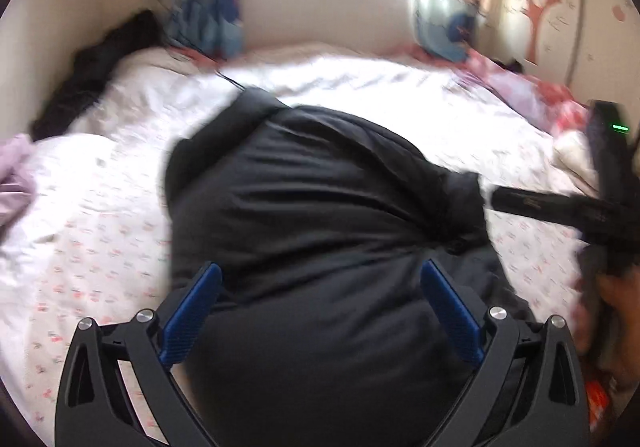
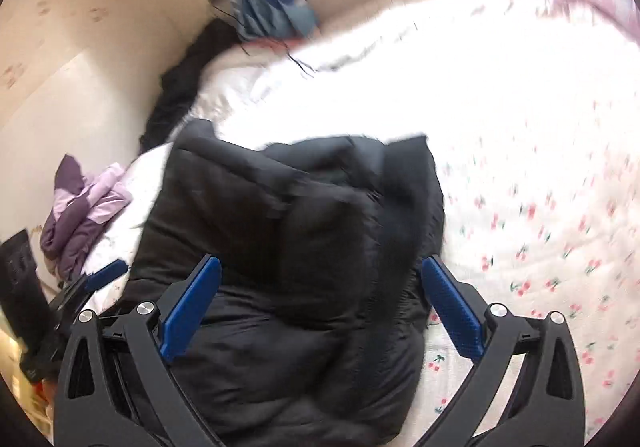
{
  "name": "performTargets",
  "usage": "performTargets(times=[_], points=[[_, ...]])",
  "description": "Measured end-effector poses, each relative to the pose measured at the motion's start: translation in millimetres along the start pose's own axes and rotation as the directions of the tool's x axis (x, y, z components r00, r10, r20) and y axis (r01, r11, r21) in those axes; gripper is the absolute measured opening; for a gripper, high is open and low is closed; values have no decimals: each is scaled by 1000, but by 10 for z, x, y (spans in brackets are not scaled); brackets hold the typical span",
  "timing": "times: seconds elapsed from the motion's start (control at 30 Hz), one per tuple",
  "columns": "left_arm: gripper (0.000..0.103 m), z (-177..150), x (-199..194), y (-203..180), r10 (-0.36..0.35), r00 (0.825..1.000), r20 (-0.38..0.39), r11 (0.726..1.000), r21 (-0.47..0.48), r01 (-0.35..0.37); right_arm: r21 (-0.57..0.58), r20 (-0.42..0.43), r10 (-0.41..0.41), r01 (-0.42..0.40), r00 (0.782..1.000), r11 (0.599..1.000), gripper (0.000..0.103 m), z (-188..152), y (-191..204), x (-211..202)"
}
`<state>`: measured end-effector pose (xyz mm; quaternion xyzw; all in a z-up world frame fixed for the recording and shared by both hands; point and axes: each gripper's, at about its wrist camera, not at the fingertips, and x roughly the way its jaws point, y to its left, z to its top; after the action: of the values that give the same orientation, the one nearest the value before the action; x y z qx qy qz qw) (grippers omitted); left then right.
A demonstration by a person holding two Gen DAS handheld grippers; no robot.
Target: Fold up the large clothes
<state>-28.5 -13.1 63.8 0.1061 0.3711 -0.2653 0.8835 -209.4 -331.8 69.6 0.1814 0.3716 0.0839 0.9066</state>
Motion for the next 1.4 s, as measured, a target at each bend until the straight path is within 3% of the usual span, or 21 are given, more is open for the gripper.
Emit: performTargets(times=[0.07, 0.17, 0.3, 0.37, 0.5, 0.6, 0.73, 0.9, 1.1, 1.4], points=[[96, 11, -80, 54, 87, 996, -16, 995, -37, -87, -75, -6, -30, 29, 1000, 997, 97, -185, 246, -192], [96, -33, -315, 3, 149, 988, -27, 986, -72, -151, -220, 5, -125, 123, 992, 968, 97, -468, 569, -417], [96, -222, -636, -221, 225, 973, -56, 973, -36, -227, -236, -35, -201, 187, 979, 953, 97, -687, 897, -363], [96, -316, -775, -290, 256, 964, -73, 965, -43, -260, -245, -50, -239, 220, 970, 944, 97, -833, 1019, -545], [96, -480, -993, -364, 304, 947, -107, 950, -43, -310, -293, -28, -263, 243, 964, 925, 97, -1007, 1224, -677], [96, -554, -1106, -371, 316, 941, -124, 945, -51, -324, -308, -27, -266, 245, 964, 919, 97, -1145, 1335, -818], [96, -660, -1271, -319, 258, 954, -151, 955, -108, -275, -308, -34, -268, 245, 963, 919, 97, -1200, 1417, -931], [96, -790, -1387, -299, 241, 954, -176, 954, -138, -266, -317, -48, -259, 232, 965, 920, 97, -1258, 1488, -948], [96, -879, -1456, -353, 284, 942, -178, 946, -108, -306, -320, -70, -255, 221, 964, 921, 97, -1324, 1503, -942], [96, -909, -1490, -405, 269, 944, -190, 951, -105, -292, -310, -91, -252, 214, 963, 927, 97, -1380, 1456, -988]])
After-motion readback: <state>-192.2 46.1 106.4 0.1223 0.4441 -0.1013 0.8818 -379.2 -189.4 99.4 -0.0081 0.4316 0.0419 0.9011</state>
